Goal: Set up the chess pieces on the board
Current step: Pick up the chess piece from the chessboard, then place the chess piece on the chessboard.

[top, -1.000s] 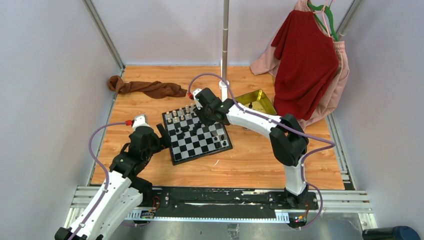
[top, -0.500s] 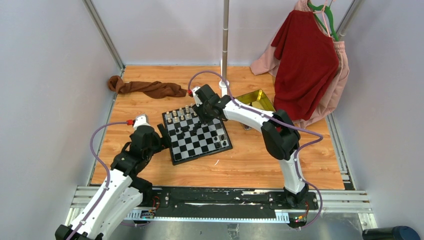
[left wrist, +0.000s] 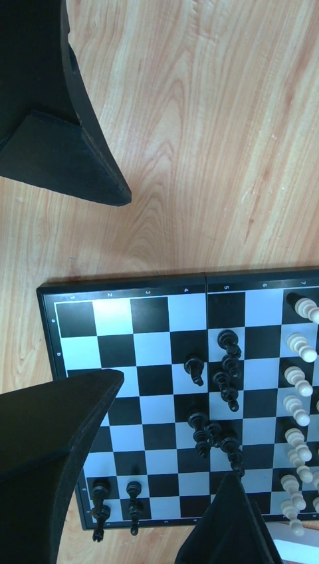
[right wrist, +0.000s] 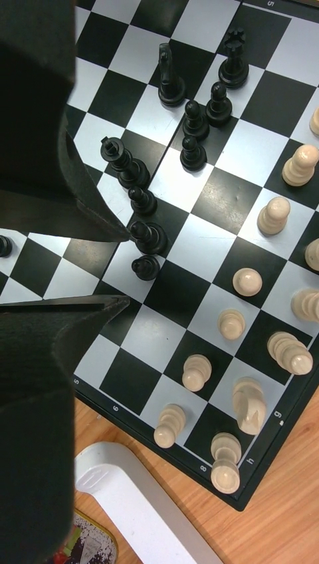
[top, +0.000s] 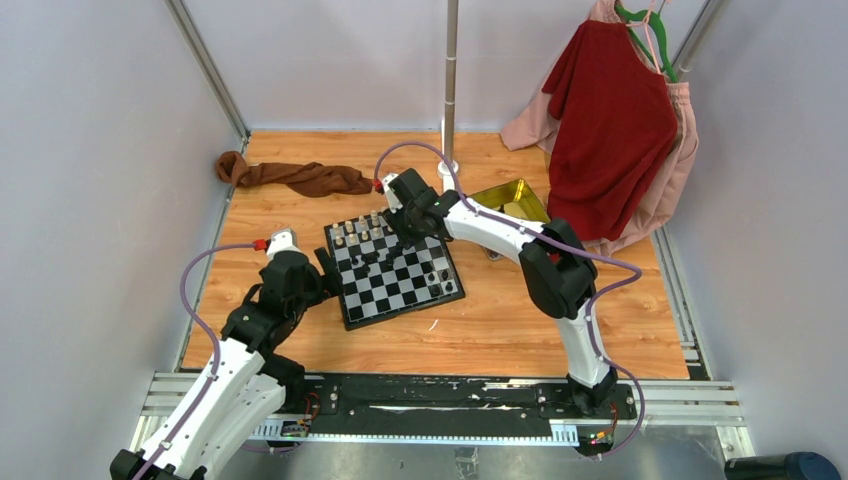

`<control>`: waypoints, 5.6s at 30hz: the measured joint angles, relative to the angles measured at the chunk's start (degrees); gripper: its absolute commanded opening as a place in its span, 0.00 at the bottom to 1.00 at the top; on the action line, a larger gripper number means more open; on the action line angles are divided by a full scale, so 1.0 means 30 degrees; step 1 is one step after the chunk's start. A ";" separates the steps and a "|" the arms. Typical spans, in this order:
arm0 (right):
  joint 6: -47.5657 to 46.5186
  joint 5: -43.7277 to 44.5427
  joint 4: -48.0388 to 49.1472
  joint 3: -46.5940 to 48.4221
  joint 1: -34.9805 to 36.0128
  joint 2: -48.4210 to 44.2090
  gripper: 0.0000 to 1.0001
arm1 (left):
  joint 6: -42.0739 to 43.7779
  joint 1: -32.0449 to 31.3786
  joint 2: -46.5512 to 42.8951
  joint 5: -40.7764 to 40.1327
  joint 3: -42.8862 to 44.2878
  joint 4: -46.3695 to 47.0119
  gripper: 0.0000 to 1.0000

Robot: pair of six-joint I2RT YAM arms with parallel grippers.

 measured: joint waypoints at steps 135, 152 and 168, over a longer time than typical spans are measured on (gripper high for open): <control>0.1188 0.2288 0.1290 -0.7293 0.2980 -0.4262 0.03 | 0.0240 -0.0007 -0.0379 0.0481 -0.0102 0.0576 1.00; 0.1180 0.2280 0.1275 -0.7293 0.2980 -0.4262 0.33 | 0.0277 0.0000 -0.0379 0.0481 -0.0204 0.0576 1.00; 0.0976 0.2295 0.0823 -0.5756 0.2980 -0.4277 0.34 | 0.0277 -0.0007 -0.0379 0.0474 -0.0204 0.0576 1.00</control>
